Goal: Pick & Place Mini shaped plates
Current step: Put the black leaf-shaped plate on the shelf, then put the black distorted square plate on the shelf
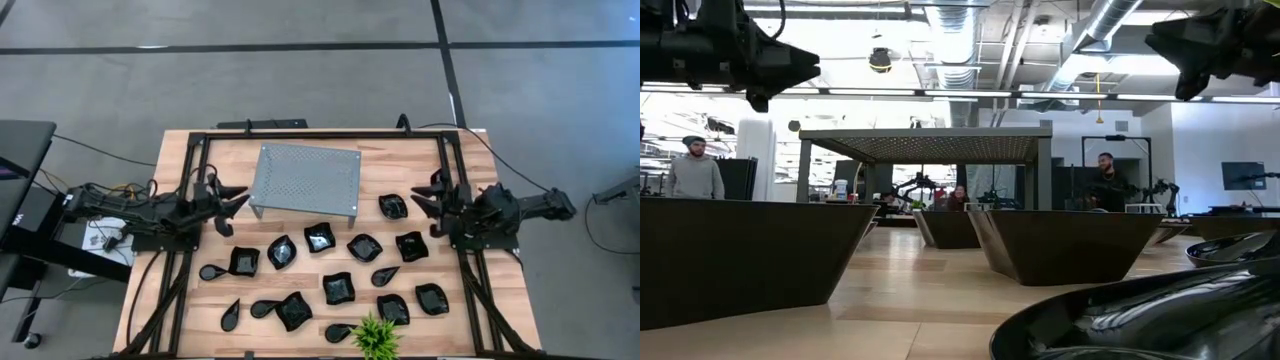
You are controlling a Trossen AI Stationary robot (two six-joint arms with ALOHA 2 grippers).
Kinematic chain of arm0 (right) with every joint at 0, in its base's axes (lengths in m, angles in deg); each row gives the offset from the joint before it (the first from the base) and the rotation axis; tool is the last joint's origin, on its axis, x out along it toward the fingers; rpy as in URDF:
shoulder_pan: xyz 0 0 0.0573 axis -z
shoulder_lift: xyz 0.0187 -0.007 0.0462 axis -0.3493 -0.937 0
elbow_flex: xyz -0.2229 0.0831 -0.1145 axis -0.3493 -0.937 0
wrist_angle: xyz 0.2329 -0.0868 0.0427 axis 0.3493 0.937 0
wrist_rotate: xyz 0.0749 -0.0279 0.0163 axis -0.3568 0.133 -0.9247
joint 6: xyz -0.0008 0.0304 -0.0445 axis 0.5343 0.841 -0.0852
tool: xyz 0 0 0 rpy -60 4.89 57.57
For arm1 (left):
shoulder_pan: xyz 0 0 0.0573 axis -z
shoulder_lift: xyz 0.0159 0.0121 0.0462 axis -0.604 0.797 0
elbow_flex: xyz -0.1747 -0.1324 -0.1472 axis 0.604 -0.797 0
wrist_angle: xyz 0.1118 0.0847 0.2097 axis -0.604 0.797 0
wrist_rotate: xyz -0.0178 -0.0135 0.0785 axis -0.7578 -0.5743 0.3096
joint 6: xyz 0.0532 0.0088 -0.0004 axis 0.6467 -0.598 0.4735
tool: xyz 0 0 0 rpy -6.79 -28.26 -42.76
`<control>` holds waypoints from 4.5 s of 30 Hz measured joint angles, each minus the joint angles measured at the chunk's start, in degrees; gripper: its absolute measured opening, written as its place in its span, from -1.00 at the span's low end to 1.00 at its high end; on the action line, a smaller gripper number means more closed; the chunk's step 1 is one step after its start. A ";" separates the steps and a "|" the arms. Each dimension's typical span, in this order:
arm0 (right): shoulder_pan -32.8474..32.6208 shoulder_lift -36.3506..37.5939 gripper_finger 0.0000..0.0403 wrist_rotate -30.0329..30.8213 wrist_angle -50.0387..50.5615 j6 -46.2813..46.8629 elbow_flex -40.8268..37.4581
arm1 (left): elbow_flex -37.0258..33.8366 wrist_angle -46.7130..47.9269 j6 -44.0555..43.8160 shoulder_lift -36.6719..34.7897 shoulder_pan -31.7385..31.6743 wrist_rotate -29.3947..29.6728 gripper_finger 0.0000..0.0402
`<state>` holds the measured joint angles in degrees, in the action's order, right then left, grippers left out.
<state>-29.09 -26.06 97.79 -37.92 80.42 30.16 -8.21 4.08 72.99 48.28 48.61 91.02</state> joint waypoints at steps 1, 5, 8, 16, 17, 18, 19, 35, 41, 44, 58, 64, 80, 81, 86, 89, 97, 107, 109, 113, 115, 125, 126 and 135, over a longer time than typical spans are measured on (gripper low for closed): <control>0.44 -0.33 -0.54 0.54 -0.50 0.00 0.00 | 0.00 -1.12 0.27 0.13 0.01 -0.16 -0.39; 2.26 -2.81 -0.52 -1.96 -4.38 0.06 0.54 | 1.29 -2.68 4.22 1.27 0.01 -7.59 -0.39; 2.59 -8.30 -0.44 -2.98 -6.85 2.11 2.46 | 5.40 -2.98 4.68 3.71 0.06 -11.87 -0.39; -0.10 -34.63 -0.05 -2.54 -8.02 5.77 12.77 | 21.60 12.25 17.89 14.65 0.03 -6.88 -0.21; -0.94 -37.04 -0.01 -2.52 -5.87 4.93 15.50 | 23.40 14.80 18.18 15.93 0.01 -5.28 -0.17; -1.79 -39.07 0.01 -2.38 -2.31 3.89 18.78 | 24.94 17.04 18.30 17.21 -0.01 -4.14 -0.13; -2.65 -41.00 0.03 -1.18 3.06 3.46 22.23 | 26.04 18.59 18.39 18.23 0.01 -3.56 -0.09; -5.18 -77.71 0.02 8.91 66.28 42.05 49.77 | 27.07 22.09 16.09 19.86 0.34 -3.05 -0.06; -1.16 -86.60 0.00 3.43 67.95 44.45 49.75 | 26.21 22.12 16.04 19.84 0.34 -3.05 -0.11; 0.53 -89.18 -0.01 3.27 68.81 44.52 49.75 | 26.21 22.07 16.04 19.84 0.36 -3.05 -0.13; 5.71 -97.97 -0.65 2.03 72.05 44.14 50.21 | 26.21 21.96 16.04 19.83 0.36 -3.05 -0.12; 4.85 -93.84 -0.93 -3.58 76.42 43.84 52.65 | 26.21 21.96 16.20 19.84 0.36 -3.07 -0.12; -3.10 -81.74 -0.99 17.35 73.17 21.80 77.70 | 26.21 21.46 16.09 19.82 0.36 -3.07 -0.12; -2.40 -82.23 -0.99 16.95 69.68 17.49 77.70 | 26.21 21.44 15.99 19.82 0.36 -3.08 -0.12; 1.65 -87.03 -0.99 13.72 64.69 6.23 77.68 | 26.21 21.48 15.83 19.82 0.36 -3.09 -0.12; 3.70 -89.90 -0.98 13.41 67.55 5.60 77.64 | 26.21 21.48 15.82 19.82 0.34 -3.09 -0.12; 8.16 -94.42 -0.98 9.02 66.74 1.30 77.68 | 26.21 21.50 15.82 19.84 0.34 -3.09 -0.12; 9.65 -94.50 -0.77 8.80 66.68 0.87 77.66 | 26.21 21.52 15.80 19.84 0.34 -3.09 -0.12; 9.54 -94.50 -0.68 8.99 66.07 0.86 77.66 | 26.21 21.52 15.80 19.84 0.34 -3.09 -0.12; 8.61 -94.50 -0.53 9.13 66.00 0.77 79.44 | 26.21 21.52 14.46 19.84 0.36 -3.09 -0.12; 7.75 -94.48 -0.48 9.22 65.74 -0.83 81.38 | 26.21 21.52 12.37 19.84 0.34 -3.09 -0.12; -0.36 -94.22 -0.41 9.90 81.92 -3.32 99.14 | 26.21 21.50 4.68 20.40 0.38 -12.51 -0.13; -1.64 -93.63 -0.42 10.21 84.26 -2.14 100.21 | 26.21 21.53 3.00 20.88 0.38 -13.45 -0.14; -9.10 -81.43 -0.50 20.64 73.79 20.69 72.03 | 26.23 21.60 0.31 32.46 1.42 -20.45 -0.31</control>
<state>-38.19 -107.49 118.42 35.87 101.10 102.19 18.01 25.68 73.29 80.74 50.03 70.56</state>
